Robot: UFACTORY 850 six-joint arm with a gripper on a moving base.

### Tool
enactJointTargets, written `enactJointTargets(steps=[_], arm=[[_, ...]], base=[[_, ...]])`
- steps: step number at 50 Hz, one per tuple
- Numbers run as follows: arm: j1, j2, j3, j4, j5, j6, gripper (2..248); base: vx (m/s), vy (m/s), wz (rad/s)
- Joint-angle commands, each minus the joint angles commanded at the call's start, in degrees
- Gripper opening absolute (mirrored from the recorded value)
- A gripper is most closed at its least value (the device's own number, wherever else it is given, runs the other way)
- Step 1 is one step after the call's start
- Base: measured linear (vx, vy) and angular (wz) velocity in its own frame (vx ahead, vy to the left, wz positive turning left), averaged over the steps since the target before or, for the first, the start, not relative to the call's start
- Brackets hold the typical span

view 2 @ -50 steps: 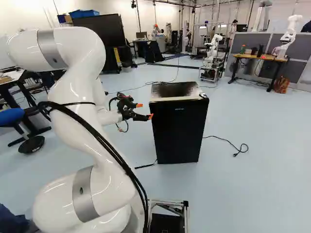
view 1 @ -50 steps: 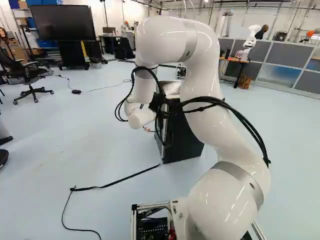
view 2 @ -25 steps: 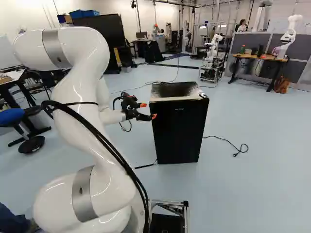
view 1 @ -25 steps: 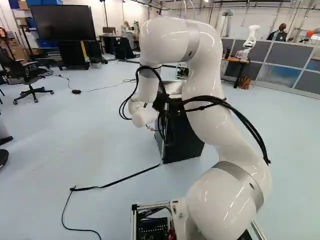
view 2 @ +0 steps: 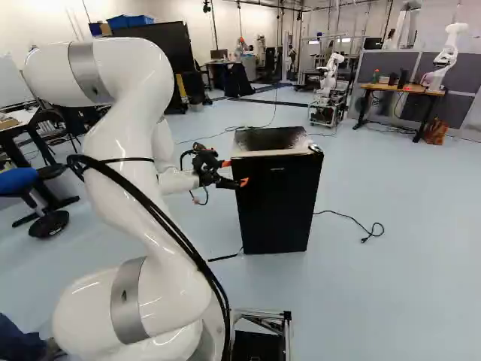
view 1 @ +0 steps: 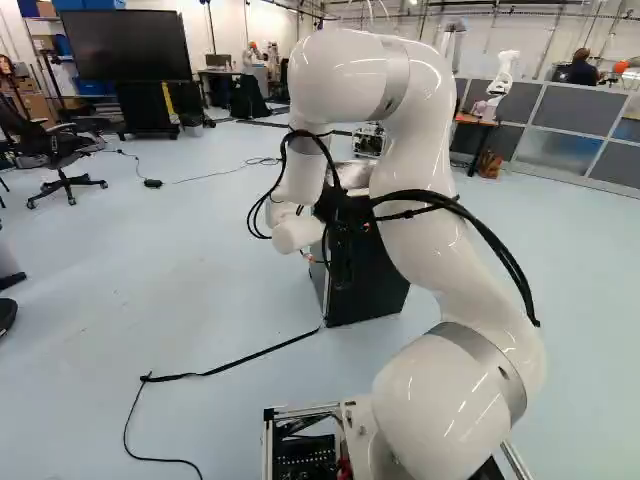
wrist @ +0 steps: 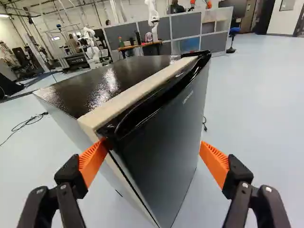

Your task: Grab a drink from the fridge

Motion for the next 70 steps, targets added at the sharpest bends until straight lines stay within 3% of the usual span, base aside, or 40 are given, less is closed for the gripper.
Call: enactJointTargets(steps=[24, 61, 70], arm=[[-1.06, 3.19, 5.60, 0.20, 0.00, 0.00, 247], [1.47, 8.04, 14.36, 7.68, 0.00, 0.00, 247], [2.11, 10.82, 17.30, 8.39, 0.00, 0.00, 247]], base=[[-0.001, -0.002, -0.005], [0.000, 0.000, 0.000], [0.000, 0.000, 0.000]])
